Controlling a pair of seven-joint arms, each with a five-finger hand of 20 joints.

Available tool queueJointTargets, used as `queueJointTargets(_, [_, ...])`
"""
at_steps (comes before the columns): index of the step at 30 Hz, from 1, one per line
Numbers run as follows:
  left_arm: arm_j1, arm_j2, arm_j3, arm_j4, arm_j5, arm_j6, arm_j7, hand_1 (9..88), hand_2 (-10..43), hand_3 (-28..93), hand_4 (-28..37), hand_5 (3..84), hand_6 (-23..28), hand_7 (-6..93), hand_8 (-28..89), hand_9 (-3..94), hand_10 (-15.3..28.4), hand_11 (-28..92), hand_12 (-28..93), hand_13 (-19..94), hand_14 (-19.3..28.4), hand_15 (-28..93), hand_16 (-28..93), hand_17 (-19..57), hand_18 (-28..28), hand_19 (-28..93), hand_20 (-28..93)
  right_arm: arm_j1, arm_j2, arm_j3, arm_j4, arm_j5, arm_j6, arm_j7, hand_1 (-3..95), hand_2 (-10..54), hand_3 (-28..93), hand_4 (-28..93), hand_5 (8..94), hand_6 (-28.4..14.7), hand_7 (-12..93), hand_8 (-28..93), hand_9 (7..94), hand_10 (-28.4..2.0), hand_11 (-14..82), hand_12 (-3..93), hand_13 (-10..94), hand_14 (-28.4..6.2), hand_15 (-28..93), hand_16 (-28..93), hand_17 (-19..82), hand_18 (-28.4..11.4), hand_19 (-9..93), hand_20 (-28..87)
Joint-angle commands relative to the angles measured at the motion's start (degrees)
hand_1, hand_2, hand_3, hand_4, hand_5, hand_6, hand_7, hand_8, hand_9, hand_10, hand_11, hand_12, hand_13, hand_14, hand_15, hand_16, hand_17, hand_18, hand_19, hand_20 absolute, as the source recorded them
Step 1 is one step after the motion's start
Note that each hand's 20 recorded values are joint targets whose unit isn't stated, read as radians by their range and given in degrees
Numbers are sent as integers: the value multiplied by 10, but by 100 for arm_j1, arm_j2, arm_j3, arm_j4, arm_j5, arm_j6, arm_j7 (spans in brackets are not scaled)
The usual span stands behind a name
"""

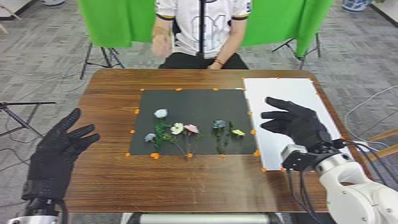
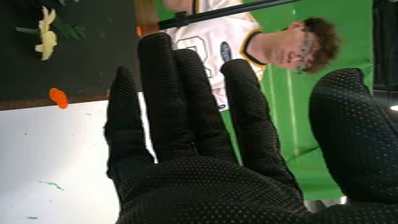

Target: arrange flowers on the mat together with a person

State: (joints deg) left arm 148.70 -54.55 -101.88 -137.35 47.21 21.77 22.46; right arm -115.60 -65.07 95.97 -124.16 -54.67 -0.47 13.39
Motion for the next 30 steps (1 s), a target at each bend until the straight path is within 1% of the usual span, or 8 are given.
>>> queueJointTargets(1, [-3, -79, -9, -16, 25, 41, -66, 143, 54, 767, -283, 292, 37, 154, -111, 326, 186, 243, 121, 234, 267, 531, -83, -95, 236, 480, 200, -55, -96, 38, 0, 88, -125, -48, 212, 75, 784, -237, 495, -31, 117, -104, 523, -202, 196, 151, 435, -200, 558, 88, 84, -249, 583, 129])
queueJointTargets(4, [14, -31, 28, -8, -9, 95, -9, 148, 53, 770, -283, 292, 37, 154, -112, 326, 187, 243, 120, 233, 268, 532, -84, -95, 236, 481, 201, -69, -107, 36, 9, 124, -162, -74, 210, 76, 784, -237, 496, -31, 118, -104, 523, -202, 195, 150, 434, -201, 558, 88, 85, -249, 583, 129])
queueJointTargets(6, [24, -4, 92, 1, -57, 156, 97, 156, 52, 773, -283, 292, 37, 154, -111, 327, 187, 244, 121, 234, 268, 533, -83, -89, 240, 498, 210, -94, -112, 45, 17, 170, -190, -87, 209, 76, 785, -237, 498, -31, 118, -104, 524, -202, 195, 150, 435, -200, 558, 87, 85, -249, 583, 129])
queueJointTargets(10, [-57, 34, 108, 29, -36, 158, 123, 161, 51, 773, -283, 295, 38, 152, -110, 329, 186, 242, 120, 239, 270, 534, -82, -75, 245, 530, 238, -43, -79, -6, 64, 145, -210, -96, 208, 76, 786, -237, 498, -31, 119, -105, 524, -203, 196, 151, 435, -200, 558, 87, 85, -248, 585, 130])
queueJointTargets(11, [-37, 88, 123, 27, -79, 199, 197, 161, 51, 773, -283, 295, 38, 153, -110, 329, 186, 243, 120, 240, 270, 535, -82, -74, 245, 532, 242, -25, -82, -15, 72, 153, -231, -77, 209, 76, 786, -237, 498, -30, 119, -105, 525, -202, 195, 150, 435, -200, 559, 87, 85, -248, 586, 131])
queueJointTargets(23, [-119, 25, 144, 57, -33, 149, 56, 168, 50, 776, -283, 296, 39, 153, -111, 331, 189, 246, 120, 241, 270, 539, -85, -76, 243, 514, 256, -16, -98, -76, 103, 131, -265, -66, 210, 77, 786, -237, 499, -30, 119, -105, 528, -202, 197, 150, 436, -199, 563, 87, 86, -246, 587, 133])
queueJointTargets(28, [-113, 117, 199, 63, -98, 215, 137, 169, 50, 777, -283, 297, 40, 153, -111, 332, 188, 246, 119, 241, 269, 538, -86, -77, 242, 507, 256, -36, -115, -87, 141, 165, -286, -42, 210, 78, 785, -237, 501, -31, 119, -105, 528, -202, 197, 150, 436, -200, 564, 87, 87, -245, 587, 133])
queueJointTargets(30, [-122, 116, 203, 69, -66, 193, 114, 170, 51, 776, -283, 297, 40, 153, -111, 332, 188, 246, 119, 240, 269, 538, -86, -78, 242, 506, 256, -53, -117, -87, 140, 169, -298, -40, 209, 78, 785, -237, 501, -30, 119, -105, 529, -202, 197, 150, 437, -200, 564, 86, 87, -245, 587, 133])
